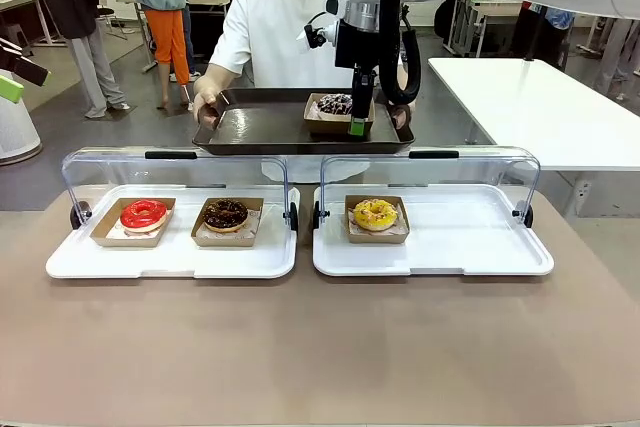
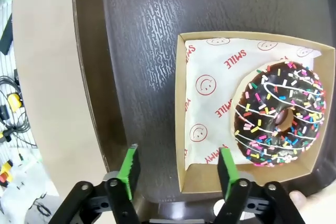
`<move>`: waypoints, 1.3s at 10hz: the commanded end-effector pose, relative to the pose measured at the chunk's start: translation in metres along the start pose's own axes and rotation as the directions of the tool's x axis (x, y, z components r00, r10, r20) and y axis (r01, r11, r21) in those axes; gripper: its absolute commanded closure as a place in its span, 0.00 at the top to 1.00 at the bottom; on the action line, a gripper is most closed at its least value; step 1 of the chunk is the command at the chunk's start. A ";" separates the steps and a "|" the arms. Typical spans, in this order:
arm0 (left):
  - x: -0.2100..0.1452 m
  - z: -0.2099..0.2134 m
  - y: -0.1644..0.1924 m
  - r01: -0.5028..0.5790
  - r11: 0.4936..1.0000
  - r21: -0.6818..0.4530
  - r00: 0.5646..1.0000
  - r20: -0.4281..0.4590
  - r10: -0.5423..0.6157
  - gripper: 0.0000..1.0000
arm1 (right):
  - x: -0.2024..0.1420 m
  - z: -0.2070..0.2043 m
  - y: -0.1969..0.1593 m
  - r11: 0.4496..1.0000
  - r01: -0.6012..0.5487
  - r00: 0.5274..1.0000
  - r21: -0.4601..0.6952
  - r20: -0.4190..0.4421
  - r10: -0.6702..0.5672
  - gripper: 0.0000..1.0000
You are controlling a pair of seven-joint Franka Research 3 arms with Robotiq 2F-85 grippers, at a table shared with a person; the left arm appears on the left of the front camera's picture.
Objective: Provide the desired donut to the person.
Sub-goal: Place the picked Paper togo box onto the Handle tray extended by the person.
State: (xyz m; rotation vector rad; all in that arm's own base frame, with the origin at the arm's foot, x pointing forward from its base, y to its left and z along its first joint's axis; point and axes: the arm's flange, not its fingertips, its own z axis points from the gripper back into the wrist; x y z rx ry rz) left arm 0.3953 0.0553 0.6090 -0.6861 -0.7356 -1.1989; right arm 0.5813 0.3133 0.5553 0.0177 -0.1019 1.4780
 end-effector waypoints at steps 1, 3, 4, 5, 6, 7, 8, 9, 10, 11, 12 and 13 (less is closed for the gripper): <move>0.000 0.001 0.000 0.003 1.000 -0.002 1.000 0.003 -0.003 1.00 | 0.000 0.007 -0.003 1.000 -0.015 1.000 0.001 -0.016 0.015 1.00; 0.000 0.001 0.000 0.003 1.000 -0.002 1.000 0.003 -0.003 1.00 | 0.000 0.008 -0.002 1.000 -0.016 1.000 0.002 -0.015 0.016 1.00; 0.000 0.001 0.000 0.003 1.000 -0.002 1.000 0.003 -0.003 1.00 | 0.000 0.008 -0.001 1.000 -0.018 1.000 0.003 -0.017 0.018 1.00; 0.000 0.001 0.000 0.003 1.000 -0.002 1.000 0.003 -0.003 1.00 | 0.000 0.010 -0.002 1.000 -0.015 1.000 0.002 -0.018 0.015 1.00; 0.000 0.001 0.000 0.003 1.000 -0.002 1.000 0.003 -0.003 1.00 | -0.001 0.011 0.000 1.000 -0.003 1.000 -0.002 -0.026 0.003 1.00; 0.000 0.001 0.000 0.003 1.000 -0.002 1.000 0.003 -0.003 1.00 | -0.004 0.019 0.009 1.000 -0.002 0.999 0.017 -0.033 0.003 1.00; 0.000 0.001 0.000 0.003 1.000 -0.002 1.000 0.003 -0.003 1.00 | -0.009 0.034 0.027 0.999 -0.032 0.999 0.018 -0.026 0.032 1.00; 0.000 0.001 0.000 0.003 1.000 -0.002 1.000 0.003 -0.003 1.00 | -0.018 0.053 0.048 0.998 -0.064 0.997 -0.012 -0.038 0.064 1.00; 0.000 0.001 0.000 0.003 1.000 -0.002 1.000 0.003 -0.003 1.00 | -0.029 0.066 0.066 0.997 -0.062 0.997 -0.035 -0.047 0.060 1.00; 0.000 0.001 0.000 0.003 1.000 -0.002 1.000 0.003 -0.003 1.00 | -0.042 0.068 0.081 0.997 -0.069 0.996 -0.029 -0.055 0.068 1.00; 0.000 0.001 0.000 0.003 1.000 -0.002 1.000 0.003 -0.003 1.00 | -0.051 0.064 0.090 0.997 -0.073 0.996 -0.024 -0.053 0.071 1.00; 0.000 0.001 0.000 0.003 1.000 -0.002 1.000 0.003 -0.003 1.00 | -0.058 0.059 0.100 0.996 -0.085 0.996 -0.020 -0.040 0.085 1.00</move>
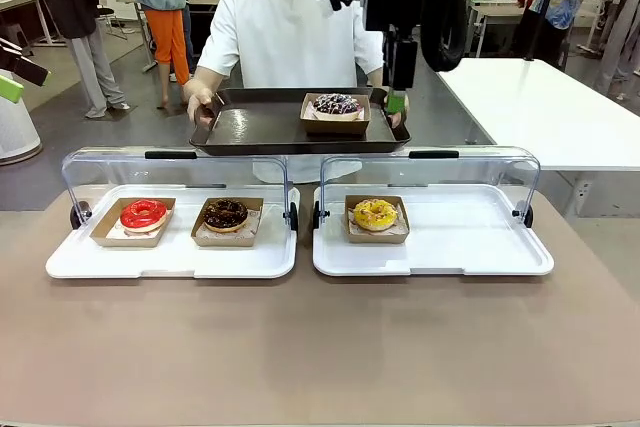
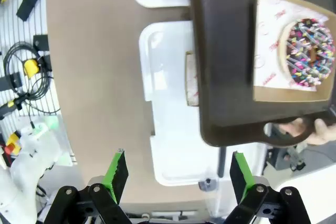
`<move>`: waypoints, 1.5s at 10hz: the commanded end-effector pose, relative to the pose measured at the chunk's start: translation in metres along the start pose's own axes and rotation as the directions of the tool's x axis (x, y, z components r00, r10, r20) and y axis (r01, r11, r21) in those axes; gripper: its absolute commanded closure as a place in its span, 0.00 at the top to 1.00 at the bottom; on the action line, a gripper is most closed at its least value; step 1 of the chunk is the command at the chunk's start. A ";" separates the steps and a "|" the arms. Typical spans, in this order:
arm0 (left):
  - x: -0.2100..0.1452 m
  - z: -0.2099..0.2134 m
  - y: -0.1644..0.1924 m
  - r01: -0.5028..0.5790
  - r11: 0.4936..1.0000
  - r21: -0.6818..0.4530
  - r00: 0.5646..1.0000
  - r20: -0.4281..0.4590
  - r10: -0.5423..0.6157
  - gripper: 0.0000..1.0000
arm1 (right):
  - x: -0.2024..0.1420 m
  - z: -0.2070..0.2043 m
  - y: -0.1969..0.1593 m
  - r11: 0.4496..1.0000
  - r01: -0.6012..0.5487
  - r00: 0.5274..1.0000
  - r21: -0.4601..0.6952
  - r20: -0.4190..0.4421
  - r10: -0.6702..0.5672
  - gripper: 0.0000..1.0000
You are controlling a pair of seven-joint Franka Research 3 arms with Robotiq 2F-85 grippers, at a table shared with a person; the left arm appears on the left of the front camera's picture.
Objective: Provide the desired donut to the person.
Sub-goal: Place the picked Paper togo box onto the Handle tray extended by the person, then pick up and lift the Paper togo box containing the Donut pointed at by the person.
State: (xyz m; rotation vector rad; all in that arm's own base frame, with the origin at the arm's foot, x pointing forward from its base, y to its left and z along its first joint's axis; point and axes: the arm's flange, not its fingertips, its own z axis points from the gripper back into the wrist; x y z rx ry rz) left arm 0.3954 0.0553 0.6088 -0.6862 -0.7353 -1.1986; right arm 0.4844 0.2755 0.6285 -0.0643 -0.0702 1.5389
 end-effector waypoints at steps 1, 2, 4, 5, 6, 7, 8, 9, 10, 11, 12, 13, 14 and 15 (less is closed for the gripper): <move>0.000 0.001 -0.001 0.003 1.000 -0.002 1.000 0.003 -0.003 1.00 | -0.023 -0.028 0.023 1.000 -0.030 0.999 0.000 0.039 0.030 1.00; 0.000 0.001 -0.001 0.003 1.000 -0.002 1.000 0.003 -0.003 1.00 | -0.031 -0.035 0.029 0.999 -0.034 0.999 -0.007 0.034 0.034 1.00; 0.000 0.001 -0.001 0.003 1.000 -0.002 1.000 0.003 -0.003 1.00 | -0.047 -0.046 0.015 1.000 0.008 0.999 -0.023 0.053 -0.007 1.00; 0.000 0.001 -0.001 0.003 1.000 -0.002 1.000 0.003 -0.003 1.00 | -0.025 -0.027 0.019 1.000 -0.010 1.000 0.007 0.006 0.010 1.00; 0.000 0.001 -0.001 0.003 1.000 -0.002 1.000 0.003 -0.003 1.00 | -0.025 -0.027 0.019 1.000 -0.010 1.000 0.007 0.006 0.010 1.00; 0.000 0.001 -0.001 0.003 1.000 -0.002 1.000 0.003 -0.003 1.00 | -0.025 -0.027 0.019 1.000 -0.010 1.000 0.007 0.006 0.010 1.00; 0.000 0.001 -0.001 0.003 1.000 -0.002 1.000 0.003 -0.003 1.00 | -0.025 -0.027 0.019 1.000 -0.010 1.000 0.007 0.006 0.010 1.00; 0.000 0.001 -0.001 0.003 1.000 -0.002 1.000 0.003 -0.003 1.00 | -0.025 -0.027 0.019 1.000 -0.010 1.000 0.007 0.006 0.010 1.00; 0.000 0.001 -0.001 0.003 1.000 -0.002 1.000 0.003 -0.003 1.00 | -0.025 -0.027 0.019 1.000 -0.010 1.000 0.007 0.006 0.010 1.00; 0.000 0.001 -0.001 0.003 1.000 -0.002 1.000 0.003 -0.003 1.00 | -0.025 -0.027 0.019 1.000 -0.010 1.000 0.007 0.006 0.010 1.00; 0.000 0.001 -0.001 0.003 1.000 -0.002 1.000 0.003 -0.003 1.00 | -0.025 -0.027 0.019 1.000 -0.010 1.000 0.007 0.006 0.010 1.00; 0.000 0.001 -0.001 0.003 1.000 -0.002 1.000 0.003 -0.003 1.00 | -0.025 -0.027 0.019 1.000 -0.010 1.000 0.007 0.006 0.010 1.00; 0.000 0.001 -0.001 0.003 1.000 -0.002 1.000 0.003 -0.003 1.00 | -0.025 -0.027 0.019 1.000 -0.010 1.000 0.007 0.006 0.010 1.00; 0.000 0.001 -0.001 0.003 1.000 -0.002 1.000 0.003 -0.003 1.00 | -0.025 -0.027 0.019 1.000 -0.010 1.000 0.007 0.006 0.010 1.00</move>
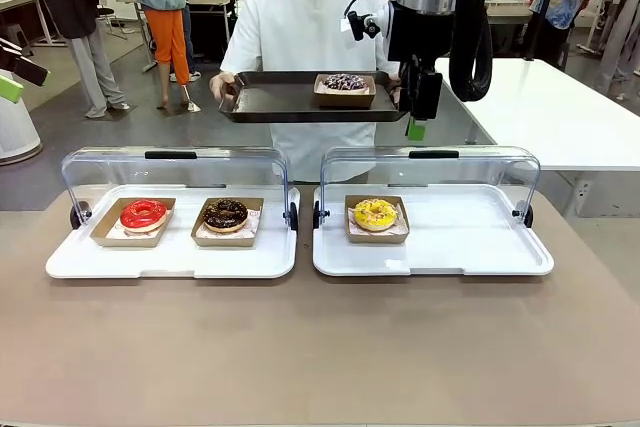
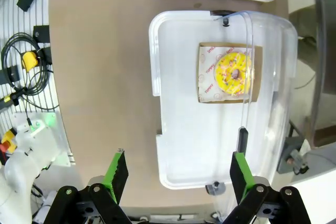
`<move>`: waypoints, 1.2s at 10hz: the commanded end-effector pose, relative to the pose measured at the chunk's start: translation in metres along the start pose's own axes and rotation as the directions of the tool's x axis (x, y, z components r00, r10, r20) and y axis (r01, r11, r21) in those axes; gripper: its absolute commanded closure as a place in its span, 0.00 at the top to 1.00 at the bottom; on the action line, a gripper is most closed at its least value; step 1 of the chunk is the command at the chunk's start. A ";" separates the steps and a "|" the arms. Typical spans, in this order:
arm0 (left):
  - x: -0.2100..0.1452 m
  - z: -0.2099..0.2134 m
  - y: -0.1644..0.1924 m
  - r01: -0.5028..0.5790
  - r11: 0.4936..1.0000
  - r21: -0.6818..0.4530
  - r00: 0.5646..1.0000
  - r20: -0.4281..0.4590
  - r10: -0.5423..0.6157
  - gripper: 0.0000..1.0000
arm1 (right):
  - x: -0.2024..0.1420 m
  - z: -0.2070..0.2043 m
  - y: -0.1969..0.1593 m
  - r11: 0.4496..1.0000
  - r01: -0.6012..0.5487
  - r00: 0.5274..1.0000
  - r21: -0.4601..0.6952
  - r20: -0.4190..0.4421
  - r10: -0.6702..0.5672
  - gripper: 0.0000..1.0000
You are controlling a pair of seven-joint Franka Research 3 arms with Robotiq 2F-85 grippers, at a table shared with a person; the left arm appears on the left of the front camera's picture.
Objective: Provide the desired donut to the person.
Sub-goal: Pick up and lift the Paper togo box containing the Donut pointed at by the person.
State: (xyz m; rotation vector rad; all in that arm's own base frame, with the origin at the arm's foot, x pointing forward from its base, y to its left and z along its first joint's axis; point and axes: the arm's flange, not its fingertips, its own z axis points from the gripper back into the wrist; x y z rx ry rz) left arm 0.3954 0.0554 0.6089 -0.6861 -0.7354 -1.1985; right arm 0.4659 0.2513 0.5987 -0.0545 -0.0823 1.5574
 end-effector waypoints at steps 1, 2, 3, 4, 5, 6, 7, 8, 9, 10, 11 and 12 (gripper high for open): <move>0.000 0.001 -0.001 0.003 1.000 -0.002 1.000 0.004 -0.003 1.00 | 0.000 0.001 -0.002 1.000 0.008 1.000 0.008 -0.008 -0.008 1.00; 0.000 0.001 -0.001 0.003 1.000 -0.002 1.000 0.004 -0.003 1.00 | 0.000 0.001 -0.002 1.000 0.008 1.000 0.008 -0.008 -0.008 1.00; 0.000 0.001 -0.001 0.003 1.000 -0.002 1.000 0.004 -0.003 1.00 | 0.000 0.001 -0.002 1.000 0.008 1.000 0.008 -0.008 -0.008 1.00; 0.000 0.001 -0.001 0.003 1.000 -0.002 1.000 0.004 -0.003 1.00 | 0.000 0.000 0.000 1.000 0.000 1.000 0.000 0.000 0.000 1.00; 0.000 0.001 -0.001 0.003 1.000 -0.002 1.000 0.004 -0.003 1.00 | -0.016 0.020 0.000 0.992 -0.126 0.989 0.030 0.081 0.123 1.00; 0.000 0.001 -0.001 0.003 1.000 -0.002 1.000 0.004 -0.003 1.00 | -0.035 0.044 0.002 0.975 -0.220 0.953 0.039 0.220 0.206 1.00; 0.000 0.001 -0.001 0.003 1.000 -0.002 1.000 0.004 -0.003 1.00 | -0.061 0.064 -0.002 0.973 -0.229 0.918 0.018 0.338 0.210 1.00; 0.000 0.001 -0.001 0.003 1.000 -0.002 1.000 0.004 -0.003 1.00 | -0.094 0.078 -0.007 0.965 -0.261 0.856 -0.004 0.461 0.233 1.00; 0.000 0.001 -0.001 0.003 1.000 -0.002 1.000 0.004 -0.003 1.00 | -0.140 0.087 -0.013 0.968 -0.247 0.789 -0.054 0.569 0.233 1.00; 0.000 0.001 -0.001 0.003 1.000 -0.002 1.000 0.004 -0.003 1.00 | -0.179 0.085 -0.019 0.983 -0.167 0.753 -0.077 0.634 0.178 1.00; 0.000 0.001 -0.001 0.003 1.000 -0.002 1.000 0.004 -0.003 1.00 | -0.213 0.074 -0.022 0.991 -0.112 0.735 -0.075 0.665 0.133 1.00; 0.000 0.001 -0.001 0.003 1.000 -0.002 1.000 0.004 -0.003 1.00 | -0.244 0.061 -0.022 0.991 -0.106 0.705 -0.085 0.697 0.135 1.00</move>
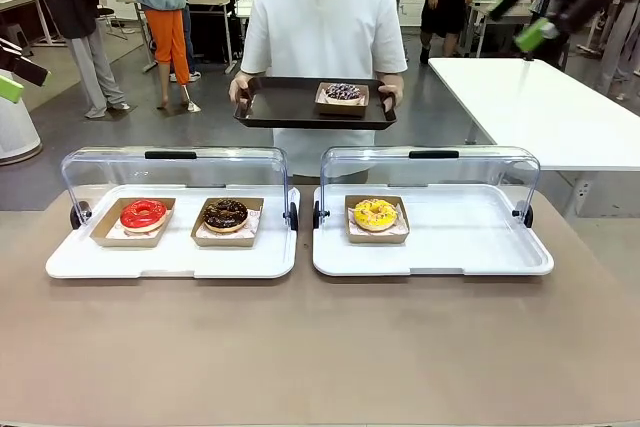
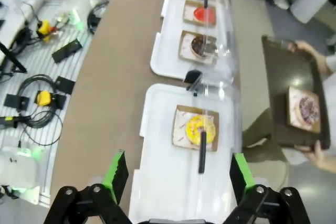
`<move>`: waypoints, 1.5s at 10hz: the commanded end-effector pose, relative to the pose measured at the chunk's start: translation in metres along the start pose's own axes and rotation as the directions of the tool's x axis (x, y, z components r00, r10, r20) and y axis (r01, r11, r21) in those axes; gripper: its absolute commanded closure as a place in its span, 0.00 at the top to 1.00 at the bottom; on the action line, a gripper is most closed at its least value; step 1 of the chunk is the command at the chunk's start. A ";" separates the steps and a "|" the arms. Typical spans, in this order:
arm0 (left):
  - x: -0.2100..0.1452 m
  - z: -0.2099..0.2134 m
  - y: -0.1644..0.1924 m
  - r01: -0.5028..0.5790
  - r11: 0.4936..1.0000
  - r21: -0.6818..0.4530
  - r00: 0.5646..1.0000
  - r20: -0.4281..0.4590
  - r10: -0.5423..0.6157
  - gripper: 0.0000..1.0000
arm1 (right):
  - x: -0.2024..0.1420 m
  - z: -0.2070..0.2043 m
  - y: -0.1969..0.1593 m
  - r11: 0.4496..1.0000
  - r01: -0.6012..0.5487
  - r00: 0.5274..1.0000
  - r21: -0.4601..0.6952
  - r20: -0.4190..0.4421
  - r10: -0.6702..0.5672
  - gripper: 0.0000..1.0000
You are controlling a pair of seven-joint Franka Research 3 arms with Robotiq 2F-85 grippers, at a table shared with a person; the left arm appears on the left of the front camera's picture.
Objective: Provide the desired donut to the person.
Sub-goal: Pick up and lift the Paper togo box containing the Donut pointed at by the person.
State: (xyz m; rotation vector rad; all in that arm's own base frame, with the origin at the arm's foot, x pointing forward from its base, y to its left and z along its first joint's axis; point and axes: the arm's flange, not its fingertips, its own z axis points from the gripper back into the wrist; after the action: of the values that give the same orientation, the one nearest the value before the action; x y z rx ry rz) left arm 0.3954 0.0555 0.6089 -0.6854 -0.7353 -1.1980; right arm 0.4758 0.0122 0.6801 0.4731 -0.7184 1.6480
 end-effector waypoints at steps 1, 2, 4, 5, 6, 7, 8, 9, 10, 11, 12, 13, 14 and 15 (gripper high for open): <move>0.000 0.001 -0.001 0.003 1.000 -0.003 1.000 0.004 -0.003 1.00 | -0.056 -0.008 0.009 1.000 0.026 0.997 -0.006 0.068 -0.026 1.00; 0.000 0.001 -0.001 0.003 1.000 -0.003 1.000 0.004 -0.003 1.00 | -0.084 -0.004 0.020 0.998 0.058 0.990 -0.011 0.129 -0.056 1.00; 0.000 0.001 -0.001 0.003 1.000 -0.003 1.000 0.004 -0.003 1.00 | -0.135 0.008 0.042 0.995 0.085 0.953 -0.050 0.295 -0.067 1.00; 0.000 0.001 -0.001 0.003 1.000 -0.003 1.000 0.004 -0.003 1.00 | -0.157 0.014 0.050 0.991 0.101 0.920 -0.092 0.388 -0.058 1.00; 0.000 0.001 -0.001 0.003 1.000 -0.003 1.000 0.004 -0.003 1.00 | -0.176 0.014 0.056 0.983 0.146 0.905 -0.109 0.417 -0.088 1.00; 0.000 0.001 -0.001 0.003 1.000 -0.003 1.000 0.004 -0.003 1.00 | -0.184 0.013 0.058 0.980 0.162 0.903 -0.111 0.417 -0.102 1.00; 0.000 0.001 -0.001 0.003 1.000 -0.003 1.000 0.004 -0.003 1.00 | -0.193 0.018 0.064 0.974 0.204 0.889 -0.100 0.435 -0.142 1.00; 0.000 0.001 -0.001 0.003 1.000 -0.003 1.000 0.004 -0.003 1.00 | -0.199 0.021 0.067 0.964 0.245 0.880 -0.102 0.440 -0.177 1.00; 0.000 0.001 -0.001 0.003 1.000 -0.003 1.000 0.004 -0.003 1.00 | -0.205 0.025 0.072 0.956 0.276 0.871 -0.105 0.448 -0.202 1.00; 0.000 0.001 -0.001 0.003 1.000 -0.003 1.000 0.004 -0.003 1.00 | -0.209 0.028 0.077 0.955 0.282 0.867 -0.087 0.450 -0.215 1.00; 0.000 0.001 -0.001 0.003 1.000 -0.003 1.000 0.004 -0.003 1.00 | -0.214 0.032 0.081 0.943 0.324 0.862 -0.075 0.435 -0.261 1.00; 0.000 0.001 -0.001 0.003 1.000 -0.003 1.000 0.004 -0.003 1.00 | -0.215 0.033 0.083 0.939 0.333 0.859 -0.085 0.437 -0.265 1.00; 0.000 0.001 -0.001 0.003 1.000 -0.003 1.000 0.004 -0.003 1.00 | -0.215 0.035 0.084 0.935 0.346 0.862 -0.079 0.421 -0.284 1.00; 0.000 0.001 -0.001 0.003 1.000 -0.003 1.000 0.004 -0.003 1.00 | -0.211 0.036 0.086 0.940 0.336 0.874 -0.056 0.391 -0.290 1.00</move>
State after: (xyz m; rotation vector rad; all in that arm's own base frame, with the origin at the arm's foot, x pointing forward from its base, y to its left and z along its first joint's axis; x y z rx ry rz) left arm 0.3954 0.0553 0.6089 -0.6852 -0.7350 -1.1983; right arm 0.4365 -0.1791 0.5466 0.7816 -1.0119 1.2028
